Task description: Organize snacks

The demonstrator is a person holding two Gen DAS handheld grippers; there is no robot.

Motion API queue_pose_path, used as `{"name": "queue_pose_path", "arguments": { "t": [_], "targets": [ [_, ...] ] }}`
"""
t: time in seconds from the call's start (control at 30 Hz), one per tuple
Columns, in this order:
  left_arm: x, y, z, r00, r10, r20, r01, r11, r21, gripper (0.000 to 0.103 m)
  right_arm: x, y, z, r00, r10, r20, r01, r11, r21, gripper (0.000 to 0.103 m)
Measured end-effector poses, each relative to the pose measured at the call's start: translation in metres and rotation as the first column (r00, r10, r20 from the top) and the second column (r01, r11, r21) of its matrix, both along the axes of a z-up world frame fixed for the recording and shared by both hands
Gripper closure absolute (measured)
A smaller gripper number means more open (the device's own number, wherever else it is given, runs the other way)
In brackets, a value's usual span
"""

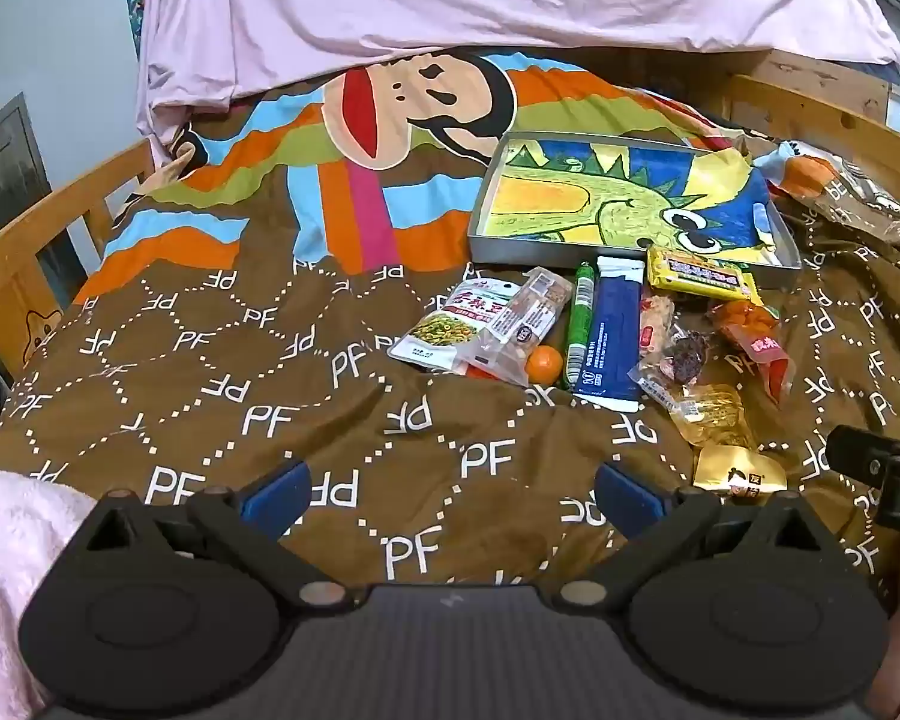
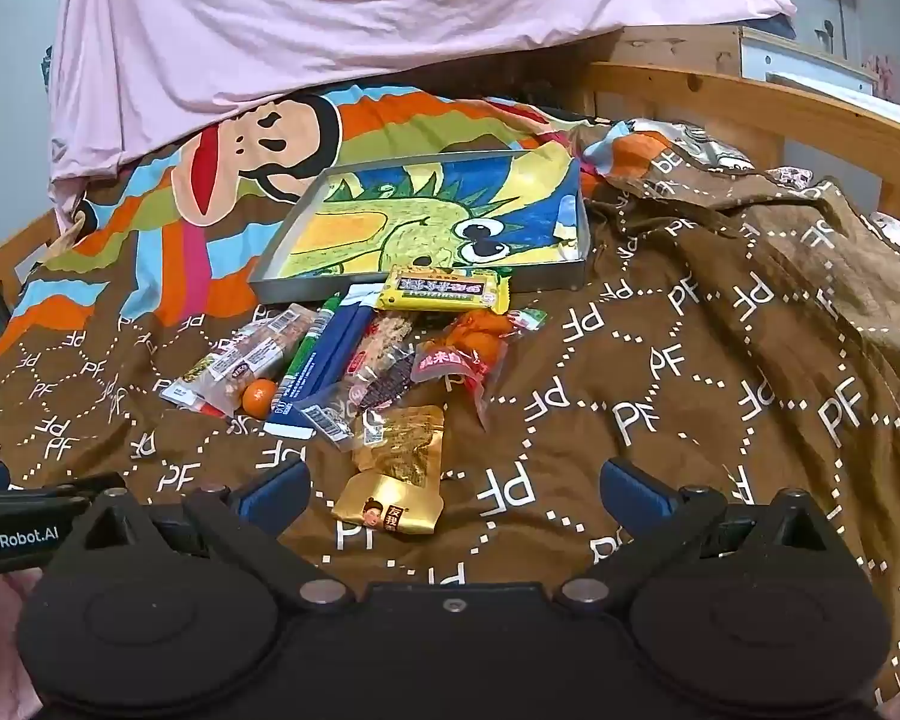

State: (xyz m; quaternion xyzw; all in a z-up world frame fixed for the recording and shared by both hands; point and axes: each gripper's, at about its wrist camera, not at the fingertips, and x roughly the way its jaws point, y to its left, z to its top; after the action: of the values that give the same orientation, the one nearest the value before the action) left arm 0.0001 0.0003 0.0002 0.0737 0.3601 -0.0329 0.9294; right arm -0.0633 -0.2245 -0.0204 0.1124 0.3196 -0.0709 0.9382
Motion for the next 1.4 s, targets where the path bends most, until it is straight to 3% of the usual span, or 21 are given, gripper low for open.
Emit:
{"name": "queue_pose_path", "arguments": {
  "t": [1.4],
  "targets": [
    [0.0005, -0.0005, -0.0002, 1.000, 0.002, -0.004, -0.002, 1.000, 0.006, 0.000, 0.0038, -0.0020, -0.0030, 0.999, 0.002, -0.037, -0.002, 1.000, 0.013, 0.001]
  ]
}}
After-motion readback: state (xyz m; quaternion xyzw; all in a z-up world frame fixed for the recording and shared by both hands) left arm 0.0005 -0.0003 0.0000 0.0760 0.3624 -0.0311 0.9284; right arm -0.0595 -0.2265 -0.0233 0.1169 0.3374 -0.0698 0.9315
